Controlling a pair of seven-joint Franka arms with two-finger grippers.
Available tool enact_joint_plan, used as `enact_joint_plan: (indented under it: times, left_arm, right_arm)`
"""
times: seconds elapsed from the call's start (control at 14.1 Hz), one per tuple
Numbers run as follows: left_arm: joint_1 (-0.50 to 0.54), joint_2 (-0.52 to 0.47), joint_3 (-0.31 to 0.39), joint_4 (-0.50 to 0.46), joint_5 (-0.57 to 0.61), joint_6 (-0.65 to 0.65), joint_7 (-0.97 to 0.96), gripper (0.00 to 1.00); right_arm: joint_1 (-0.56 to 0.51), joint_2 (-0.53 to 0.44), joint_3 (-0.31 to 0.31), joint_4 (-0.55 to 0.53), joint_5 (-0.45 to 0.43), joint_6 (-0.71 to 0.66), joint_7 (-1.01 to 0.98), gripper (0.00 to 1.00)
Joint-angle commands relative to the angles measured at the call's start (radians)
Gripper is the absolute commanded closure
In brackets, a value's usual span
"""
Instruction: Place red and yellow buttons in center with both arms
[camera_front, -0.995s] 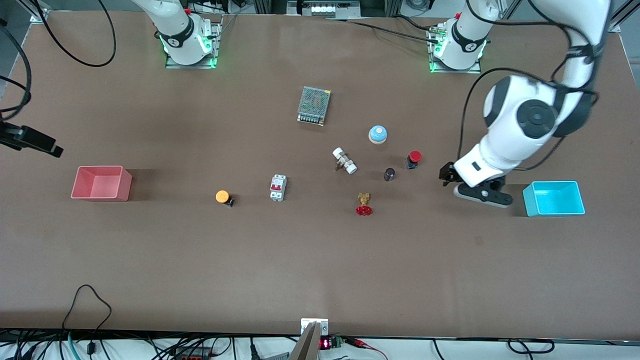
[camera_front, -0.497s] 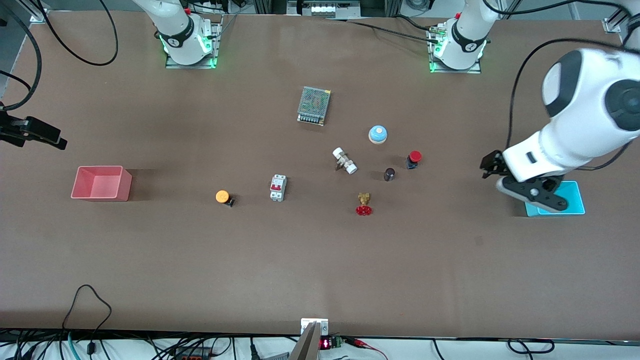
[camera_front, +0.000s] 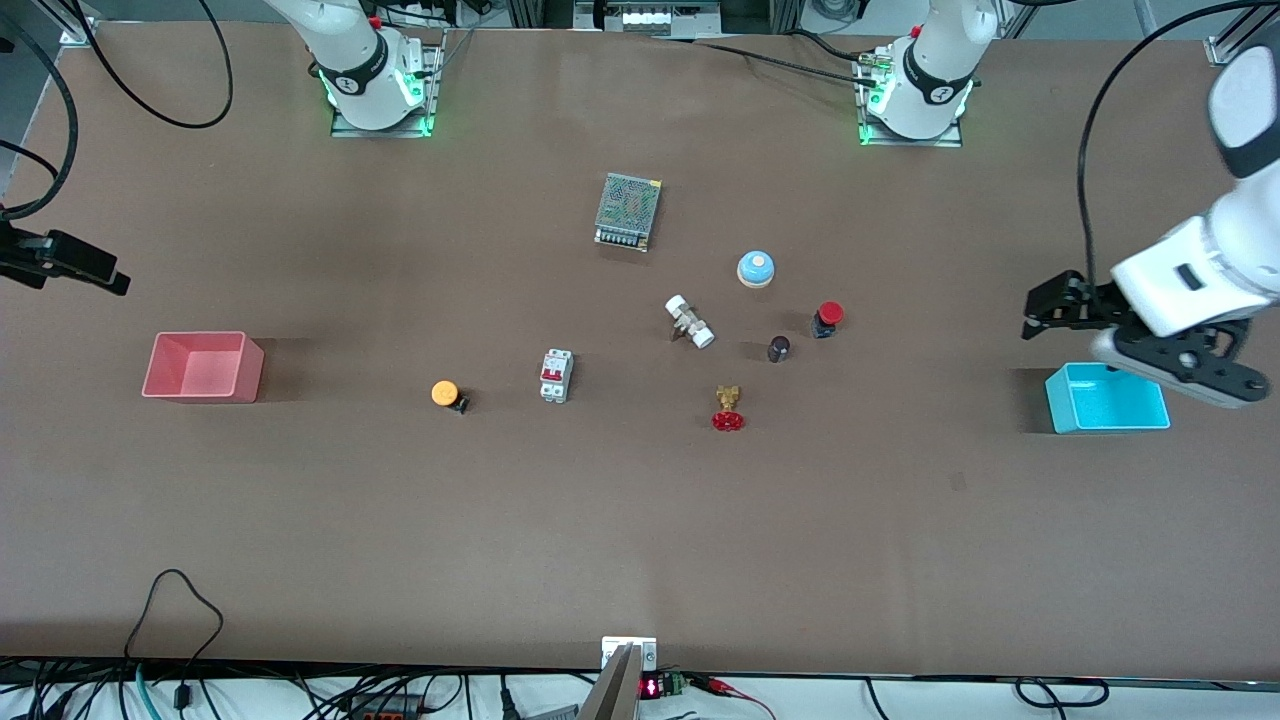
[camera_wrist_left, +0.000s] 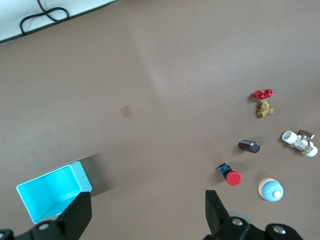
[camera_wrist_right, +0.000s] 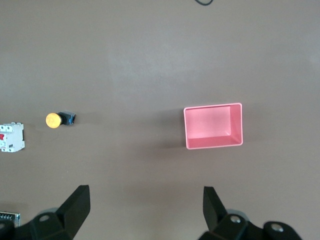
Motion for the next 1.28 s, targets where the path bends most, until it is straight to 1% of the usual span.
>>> enact_joint_plan:
  times: [0.0, 0.07, 0.21, 0.36, 0.5, 0.57, 0.78, 0.85, 0.92, 1.07, 1.21]
  left_arm:
    - [0.016, -0.024, -0.011, 0.012, 0.007, -0.024, 0.001, 0.00]
    - [0.016, -0.058, -0.009, -0.041, 0.009, -0.017, -0.025, 0.00]
    - [0.016, -0.164, -0.014, -0.175, 0.012, 0.028, -0.089, 0.00]
    - [0.016, -0.250, -0.018, -0.297, 0.011, 0.091, -0.097, 0.00]
    - [0.019, -0.355, -0.017, -0.455, 0.011, 0.209, -0.097, 0.00]
    - [0.018, -0.370, -0.017, -0.465, 0.011, 0.207, -0.100, 0.00]
    - [0.018, -0.362, -0.017, -0.442, 0.005, 0.158, -0.125, 0.00]
    - [0.018, -0.361, -0.017, -0.433, -0.001, 0.130, -0.138, 0.00]
    - [0.018, -0.353, -0.017, -0.407, -0.002, 0.102, -0.161, 0.00]
    - [0.011, -0.322, -0.018, -0.355, -0.002, 0.043, -0.203, 0.00]
    - [0.011, -0.295, -0.018, -0.320, -0.002, 0.041, -0.209, 0.00]
  right_arm:
    - [0.011, -0.107, -0.009, -0.145, -0.016, 0.081, -0.012, 0.00]
    - [0.011, -0.129, -0.009, -0.187, -0.019, 0.121, -0.015, 0.00]
    - [0.016, -0.161, -0.005, -0.225, -0.022, 0.124, -0.018, 0.00]
    - [0.014, -0.189, -0.007, -0.232, -0.024, 0.079, -0.022, 0.00]
    - [0.017, -0.207, 0.002, -0.227, -0.051, 0.025, -0.003, 0.00]
    - [0.017, -0.212, 0.004, -0.227, -0.054, 0.017, -0.003, 0.00]
    - [0.014, -0.213, 0.001, -0.213, -0.048, 0.014, -0.012, 0.00]
    - [0.016, -0.213, 0.001, -0.213, -0.048, -0.010, -0.006, 0.00]
    - [0.017, -0.213, 0.004, -0.206, -0.053, -0.041, -0.003, 0.00]
    - [0.016, -0.213, 0.001, -0.196, -0.053, -0.040, -0.004, 0.00]
    - [0.017, -0.213, 0.002, -0.195, -0.053, -0.037, -0.003, 0.00]
